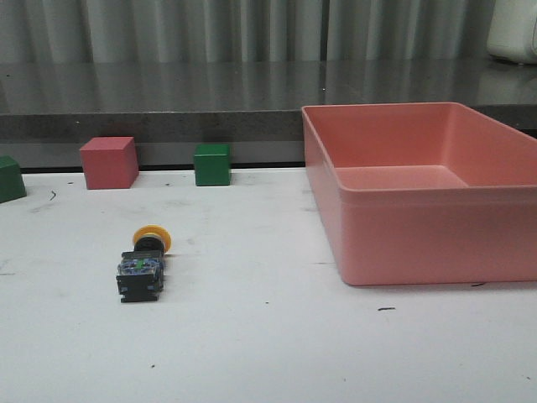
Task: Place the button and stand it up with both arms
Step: 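Withdraw the right gripper upward away from the button, then lower the left gripper over the button and grasp its body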
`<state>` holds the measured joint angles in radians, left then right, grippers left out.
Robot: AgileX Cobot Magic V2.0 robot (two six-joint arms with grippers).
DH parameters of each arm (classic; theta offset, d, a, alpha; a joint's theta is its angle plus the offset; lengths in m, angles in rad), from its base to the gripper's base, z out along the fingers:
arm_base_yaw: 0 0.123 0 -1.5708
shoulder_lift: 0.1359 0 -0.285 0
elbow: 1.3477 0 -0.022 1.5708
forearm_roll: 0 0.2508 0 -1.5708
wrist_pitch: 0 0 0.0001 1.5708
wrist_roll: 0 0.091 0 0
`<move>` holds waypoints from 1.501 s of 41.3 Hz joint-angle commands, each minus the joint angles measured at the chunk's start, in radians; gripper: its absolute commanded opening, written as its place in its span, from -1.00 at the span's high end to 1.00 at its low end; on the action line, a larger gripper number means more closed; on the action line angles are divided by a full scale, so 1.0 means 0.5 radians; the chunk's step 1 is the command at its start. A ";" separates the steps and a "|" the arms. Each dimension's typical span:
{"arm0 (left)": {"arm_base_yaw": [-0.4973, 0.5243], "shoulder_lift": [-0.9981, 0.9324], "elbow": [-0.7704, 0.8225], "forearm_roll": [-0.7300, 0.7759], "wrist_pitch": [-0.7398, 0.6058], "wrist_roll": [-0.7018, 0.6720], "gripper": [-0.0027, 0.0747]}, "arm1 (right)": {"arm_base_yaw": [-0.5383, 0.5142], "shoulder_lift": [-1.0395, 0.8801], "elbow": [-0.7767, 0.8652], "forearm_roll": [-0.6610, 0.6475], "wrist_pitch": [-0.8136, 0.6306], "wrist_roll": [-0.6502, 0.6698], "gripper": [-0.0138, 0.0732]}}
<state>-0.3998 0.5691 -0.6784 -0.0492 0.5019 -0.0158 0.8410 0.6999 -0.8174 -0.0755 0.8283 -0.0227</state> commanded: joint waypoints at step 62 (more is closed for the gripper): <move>-0.266 2.407 -1.357 0.281 0.775 -0.917 -0.48 | -0.006 -0.011 -0.049 -0.004 -0.141 -0.014 -0.46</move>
<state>-0.5440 1.7837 -1.3094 0.0824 0.9155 -0.4374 0.8410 0.6999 -0.8174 -0.0738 0.8266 -0.0227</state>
